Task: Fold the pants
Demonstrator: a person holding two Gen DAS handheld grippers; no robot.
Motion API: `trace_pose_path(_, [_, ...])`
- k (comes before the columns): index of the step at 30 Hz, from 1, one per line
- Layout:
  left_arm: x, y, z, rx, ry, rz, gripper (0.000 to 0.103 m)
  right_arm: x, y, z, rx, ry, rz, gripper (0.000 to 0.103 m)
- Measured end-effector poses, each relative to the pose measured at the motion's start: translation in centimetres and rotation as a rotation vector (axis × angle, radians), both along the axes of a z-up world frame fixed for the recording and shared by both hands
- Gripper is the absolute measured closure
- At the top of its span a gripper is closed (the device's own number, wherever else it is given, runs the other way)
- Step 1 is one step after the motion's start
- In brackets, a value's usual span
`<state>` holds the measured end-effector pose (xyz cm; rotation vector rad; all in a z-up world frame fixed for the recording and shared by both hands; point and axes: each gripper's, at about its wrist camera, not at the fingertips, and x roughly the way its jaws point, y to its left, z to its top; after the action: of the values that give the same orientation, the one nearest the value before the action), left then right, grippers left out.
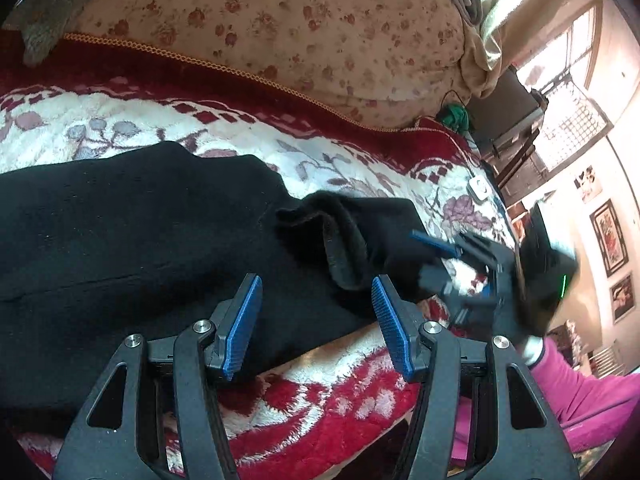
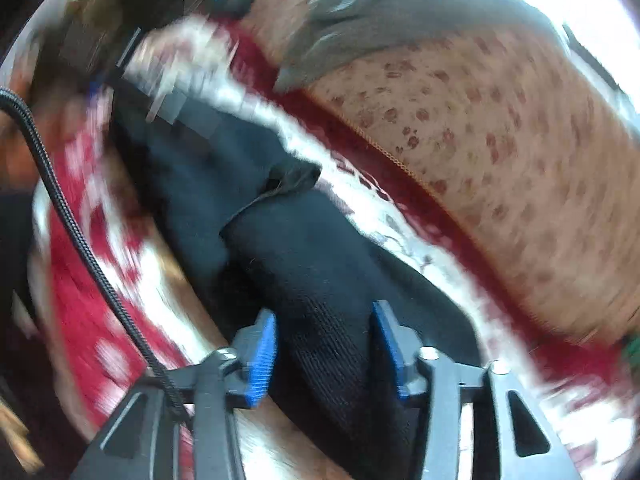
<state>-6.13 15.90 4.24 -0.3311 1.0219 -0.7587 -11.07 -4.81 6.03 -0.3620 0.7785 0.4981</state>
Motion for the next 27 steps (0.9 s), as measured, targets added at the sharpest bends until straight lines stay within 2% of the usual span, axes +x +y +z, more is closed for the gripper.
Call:
trace_pose_path(1, [-0.2,-0.2,0.1,0.006,-0.006,-0.007,0.047,1.1,-1.8,0.4,0.121,0.063,-0.035,0.072])
trace_pose_path(2, [-0.2,-0.4,0.1,0.011,-0.008,-0.012,0.047,1.7,-3.0,0.5,0.199,0.100,-0.066,0.074])
trace_pose_path(6, [-0.5,-1.5,0.2,0.006,-0.009,-0.032,0.047,4.0,-7.9,-0.1,0.504,0.222,-0.190,0.074])
trace_pose_path(8, [-0.6,-1.9,0.5,0.007,-0.017,-0.040,0.047,4.4,-9.0,-0.3,0.624,0.260,-0.198,0.074])
trace_pose_path(10, [-0.7,-2.3,0.9,0.005,-0.032,-0.045,0.047,4.4,-8.4,-0.4,0.645,0.288,-0.180,0.074])
trace_pose_path(15, [-1.4,-2.4,2.7,-0.014,-0.093,-0.055,0.047,3.2,-4.1,-1.8,0.581,0.384,-0.081,0.074])
trace_pose_path(16, [-1.5,-2.4,3.0,-0.011,-0.106,-0.054,0.047,3.0,-4.0,-1.7,0.594,0.397,-0.072,0.074])
trace_pose_path(19, [-1.3,-2.7,3.7,-0.015,-0.125,-0.046,0.047,3.0,-5.0,-1.1,0.723,0.459,-0.026,0.072])
trace_pose_path(23, [-0.8,-4.1,3.2,-0.017,-0.110,-0.049,0.047,3.0,-7.8,0.3,0.753,0.376,-0.153,0.069])
trace_pose_path(24, [-0.8,-4.8,3.0,-0.011,-0.110,-0.057,0.047,3.0,-8.3,0.5,0.736,0.353,-0.183,0.067])
trace_pose_path(27, [-1.2,-6.8,2.3,0.031,-0.120,-0.068,0.047,4.1,-8.6,0.0,0.593,0.310,-0.264,0.067])
